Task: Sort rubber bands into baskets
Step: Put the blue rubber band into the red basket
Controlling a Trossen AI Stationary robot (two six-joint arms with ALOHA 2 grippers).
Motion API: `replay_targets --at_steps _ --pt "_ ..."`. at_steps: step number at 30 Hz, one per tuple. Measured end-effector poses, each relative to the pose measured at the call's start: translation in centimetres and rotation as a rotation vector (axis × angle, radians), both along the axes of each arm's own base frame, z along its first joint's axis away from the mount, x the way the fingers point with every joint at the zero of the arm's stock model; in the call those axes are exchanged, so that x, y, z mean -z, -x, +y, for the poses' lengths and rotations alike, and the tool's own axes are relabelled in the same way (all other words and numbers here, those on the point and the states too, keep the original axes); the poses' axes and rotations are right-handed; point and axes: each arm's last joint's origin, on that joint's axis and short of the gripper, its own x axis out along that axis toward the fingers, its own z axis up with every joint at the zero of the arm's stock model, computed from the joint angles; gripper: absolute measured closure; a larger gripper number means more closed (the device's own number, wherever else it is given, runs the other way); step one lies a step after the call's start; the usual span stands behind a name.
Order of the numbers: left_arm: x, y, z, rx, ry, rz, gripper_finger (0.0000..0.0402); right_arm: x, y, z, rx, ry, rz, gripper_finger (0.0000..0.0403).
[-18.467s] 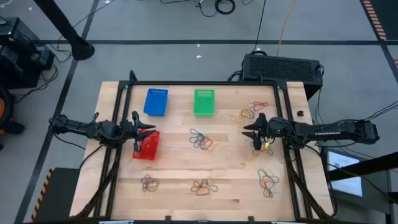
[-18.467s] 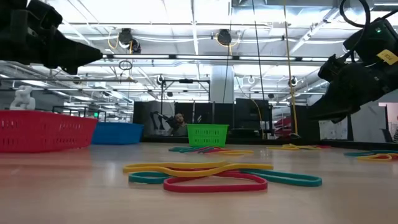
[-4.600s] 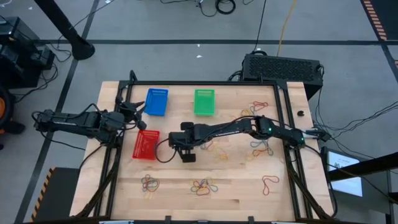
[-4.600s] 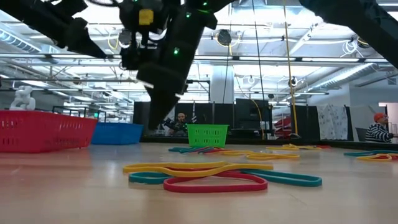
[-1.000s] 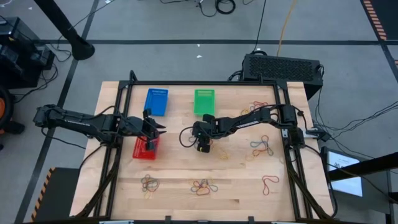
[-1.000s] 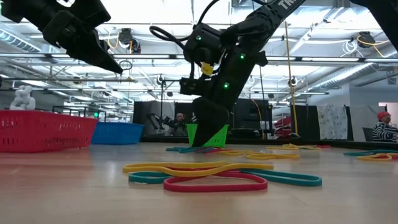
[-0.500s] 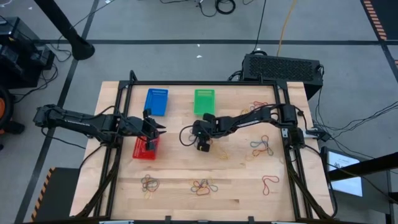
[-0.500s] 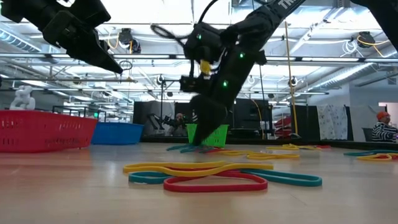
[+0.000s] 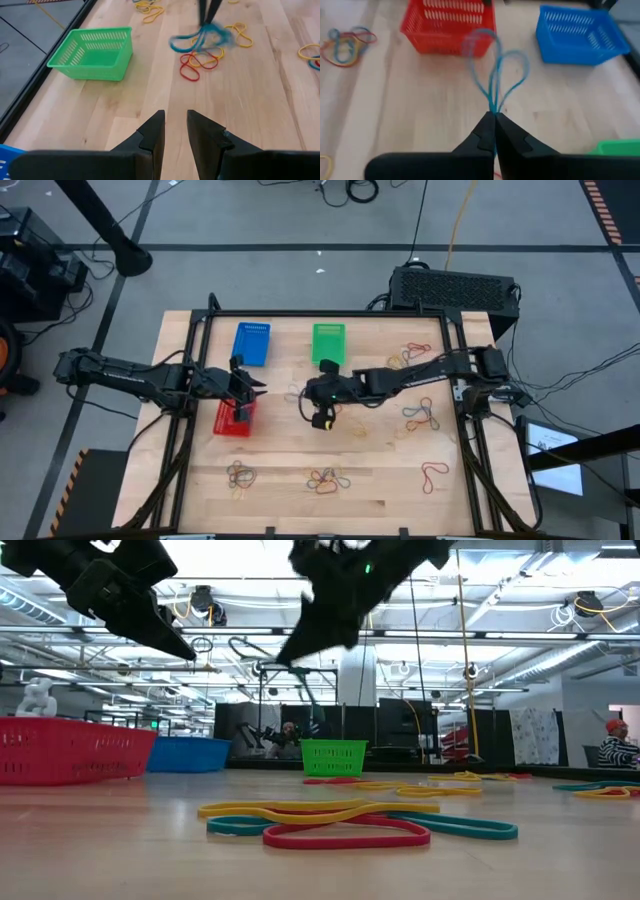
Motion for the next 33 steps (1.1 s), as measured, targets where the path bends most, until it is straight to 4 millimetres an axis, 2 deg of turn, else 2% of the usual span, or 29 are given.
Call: replay_targets --at_steps 3,5,10,16,23,28,33 --pt "0.0 0.0 0.0 0.000 0.000 0.003 0.0311 -1.3 0.7 1.0 -0.020 0.003 -0.018 0.0403" --pt "0.0 0.0 0.0 -0.001 0.000 0.003 0.0311 -1.4 1.0 1.6 -0.022 -0.010 -0.005 0.0403" --pt "0.0 0.0 0.0 0.000 0.001 0.002 0.0311 0.8 0.6 2.0 -0.011 -0.026 0.073 0.0396" --pt "0.0 0.0 0.0 0.000 0.000 0.001 0.0311 3.2 -0.2 1.9 -0.044 -0.073 0.132 0.0352" --pt "0.0 0.0 0.0 0.000 0.000 0.001 0.0311 3.5 -0.5 1.4 -0.042 -0.113 0.127 0.0282" --pt "0.0 0.0 0.0 0.000 -0.001 0.000 0.0311 3.7 -1.6 1.0 -0.039 -0.111 0.039 0.0254" --pt "0.0 0.0 0.0 -0.001 0.000 0.000 0.0311 6.6 -2.5 0.5 -0.051 -0.078 0.077 0.0248"
